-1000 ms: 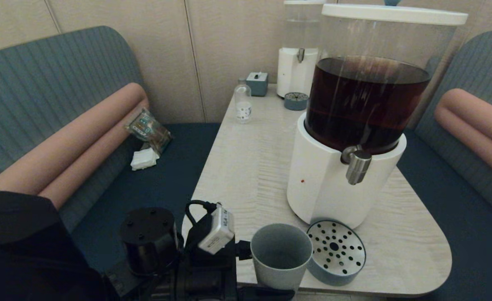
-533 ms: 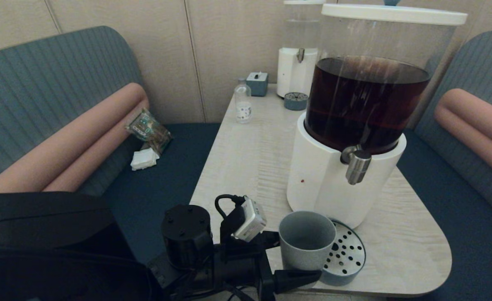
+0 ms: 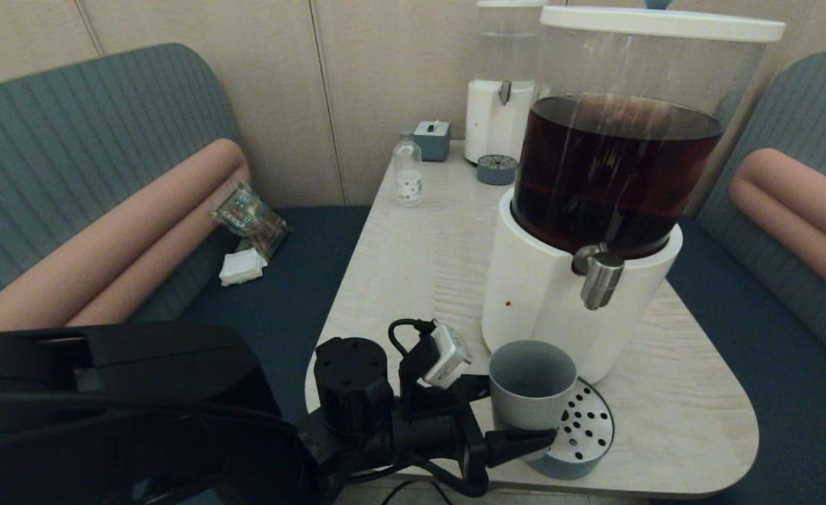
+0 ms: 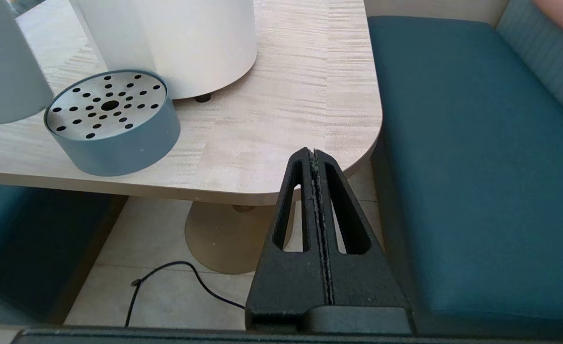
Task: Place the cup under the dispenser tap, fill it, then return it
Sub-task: Place it under the water dispenser
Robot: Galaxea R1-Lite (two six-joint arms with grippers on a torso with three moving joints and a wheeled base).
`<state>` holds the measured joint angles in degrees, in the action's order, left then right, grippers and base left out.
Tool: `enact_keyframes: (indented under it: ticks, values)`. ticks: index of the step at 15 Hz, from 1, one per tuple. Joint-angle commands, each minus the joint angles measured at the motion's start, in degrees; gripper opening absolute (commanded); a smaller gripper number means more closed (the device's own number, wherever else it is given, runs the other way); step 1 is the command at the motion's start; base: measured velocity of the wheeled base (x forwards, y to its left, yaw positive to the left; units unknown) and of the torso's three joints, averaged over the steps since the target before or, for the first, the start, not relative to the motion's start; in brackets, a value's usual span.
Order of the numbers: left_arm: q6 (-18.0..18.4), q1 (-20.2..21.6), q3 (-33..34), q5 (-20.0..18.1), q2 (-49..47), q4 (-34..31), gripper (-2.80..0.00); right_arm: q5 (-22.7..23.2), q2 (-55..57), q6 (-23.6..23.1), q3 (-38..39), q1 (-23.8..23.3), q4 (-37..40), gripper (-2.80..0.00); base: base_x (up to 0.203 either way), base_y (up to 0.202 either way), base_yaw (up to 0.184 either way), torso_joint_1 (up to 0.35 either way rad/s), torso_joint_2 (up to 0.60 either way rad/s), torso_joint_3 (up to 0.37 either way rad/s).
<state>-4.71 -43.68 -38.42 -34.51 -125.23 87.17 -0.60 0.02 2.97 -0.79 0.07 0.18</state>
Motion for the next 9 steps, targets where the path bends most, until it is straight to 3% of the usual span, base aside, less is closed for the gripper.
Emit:
enact_keyframes:
  ticks: [1, 9]
  values:
    - [-0.04, 0.03, -0.74, -0.21, -0.98, 0.49, -2.80, -0.02, -0.02, 0.01, 0.00, 0.01, -0.01, -2.80, 0.000, 0.000, 0.000, 0.000, 0.00, 0.000]
    - [-0.44, -0.68, -6.34, 1.37, -5.12, 0.49, -2.80, -0.02, -0.10, 0.01, 0.00, 0.01, -0.08, -2.80, 0.000, 0.000, 0.000, 0.000, 0.00, 0.000]
